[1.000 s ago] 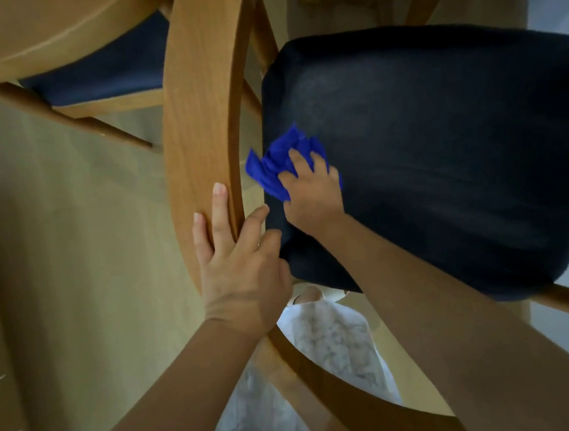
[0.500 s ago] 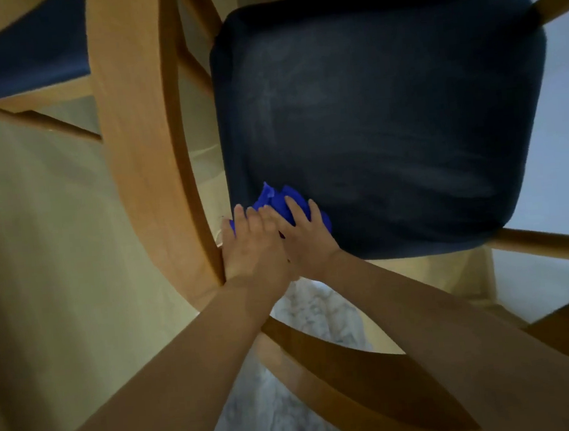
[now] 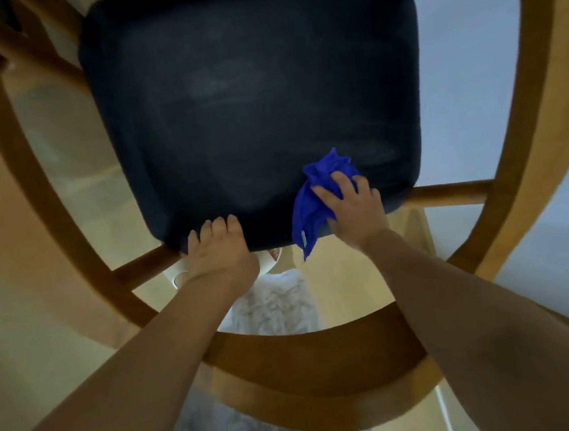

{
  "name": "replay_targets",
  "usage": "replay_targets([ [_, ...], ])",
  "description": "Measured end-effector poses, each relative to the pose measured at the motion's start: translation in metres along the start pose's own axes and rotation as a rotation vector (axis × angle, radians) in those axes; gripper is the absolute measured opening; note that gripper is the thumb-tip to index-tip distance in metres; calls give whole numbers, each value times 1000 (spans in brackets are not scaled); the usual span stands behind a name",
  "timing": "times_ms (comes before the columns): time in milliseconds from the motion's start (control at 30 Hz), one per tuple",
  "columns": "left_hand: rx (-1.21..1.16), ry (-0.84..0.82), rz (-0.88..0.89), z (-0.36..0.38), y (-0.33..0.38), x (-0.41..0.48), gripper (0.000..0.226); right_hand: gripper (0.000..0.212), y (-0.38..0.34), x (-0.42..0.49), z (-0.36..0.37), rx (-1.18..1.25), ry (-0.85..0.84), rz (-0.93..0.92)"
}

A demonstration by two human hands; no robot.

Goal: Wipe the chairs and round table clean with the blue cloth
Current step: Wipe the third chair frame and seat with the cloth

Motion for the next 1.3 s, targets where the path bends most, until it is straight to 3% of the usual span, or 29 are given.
replay_targets([
  [67, -14, 16, 50, -3, 9, 5, 66, 60, 31, 5, -4, 93, 6, 199],
  [167, -28, 35, 83, -9, 14, 9, 66, 59, 59, 12, -8, 199, 10, 342],
  [300, -127, 57, 60, -14, 9, 12, 65, 52, 105, 17, -12, 666, 94, 893],
  [400, -179, 68, 28, -17, 2, 15, 63, 48, 99, 30, -17, 678, 58, 906],
  [533, -227, 85, -33, -18, -11, 19, 60, 50, 24, 24, -27, 625, 149, 765],
  [633, -248, 109, -85, -20, -24, 17, 61, 56, -55, 23, -34, 632, 48, 631],
  [800, -229, 154, -152, -26, -48, 8, 55, 60, -168, 10, -42, 437, -95, 106],
  [867, -207, 150, -145, -25, -54, 4, 52, 60, -182, 5, -33, 350, -112, -37],
  [933, -190, 122, -113, -20, -54, 0, 55, 54, -177, 0, -32, 325, -10, -184],
  [1033, -185, 78, -86, -8, -45, -1, 62, 42, -153, -17, -15, 114, 62, -505],
  [1100, -204, 73, -82, -2, -35, 1, 64, 43, -122, -21, -5, 55, 113, -582],
  [1200, -191, 55, -40, 9, -18, 2, 66, 50, -57, -9, -4, 162, 138, -283],
  [1300, -203, 33, 3, 19, -7, 0, 65, 49, 15, -13, 8, 413, 44, 383],
])
Point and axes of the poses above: each hand's wrist, its own x-axis towards the middle knuckle, its own z-axis out of the palm, y = z × x, the point moved 6 cm from there along x, towards the middle knuckle, and after that the axes turned 11 degrees about z, right-handed, at the moved point
